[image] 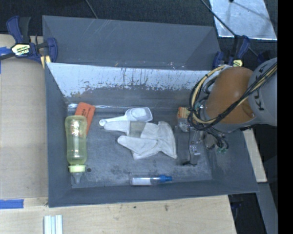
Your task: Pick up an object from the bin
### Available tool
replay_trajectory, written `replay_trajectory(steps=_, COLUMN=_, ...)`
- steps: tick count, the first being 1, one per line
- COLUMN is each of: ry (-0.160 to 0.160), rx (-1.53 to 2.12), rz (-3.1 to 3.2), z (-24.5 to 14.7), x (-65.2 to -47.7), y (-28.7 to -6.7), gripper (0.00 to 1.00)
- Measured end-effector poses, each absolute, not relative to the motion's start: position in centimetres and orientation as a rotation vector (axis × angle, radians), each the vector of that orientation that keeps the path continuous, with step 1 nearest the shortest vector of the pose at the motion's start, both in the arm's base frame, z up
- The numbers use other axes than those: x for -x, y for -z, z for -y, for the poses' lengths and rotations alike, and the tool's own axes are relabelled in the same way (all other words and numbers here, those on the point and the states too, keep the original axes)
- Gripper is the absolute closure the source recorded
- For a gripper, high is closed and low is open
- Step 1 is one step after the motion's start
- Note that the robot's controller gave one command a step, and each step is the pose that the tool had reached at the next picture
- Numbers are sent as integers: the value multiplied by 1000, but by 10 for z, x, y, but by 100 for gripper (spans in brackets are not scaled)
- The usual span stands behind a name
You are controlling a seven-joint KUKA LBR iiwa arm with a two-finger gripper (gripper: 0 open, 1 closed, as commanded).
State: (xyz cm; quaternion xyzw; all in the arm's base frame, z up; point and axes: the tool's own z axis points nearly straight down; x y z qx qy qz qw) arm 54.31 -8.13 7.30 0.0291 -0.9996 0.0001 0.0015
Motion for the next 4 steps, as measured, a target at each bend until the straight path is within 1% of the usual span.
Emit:
replay_trajectory(steps=1, ry=-2, rx=-153, rz=3142, z=59, x=-543, y=-71, gripper=0)
replay_trajectory(steps=3, ry=0, rx=-164, rz=3139, z=-17, x=-543, y=-71, gripper=0)
replay_trajectory(steps=4, ry=0, rx=-143, rz=3141, z=-25, x=-556, y=-79, gripper=0)
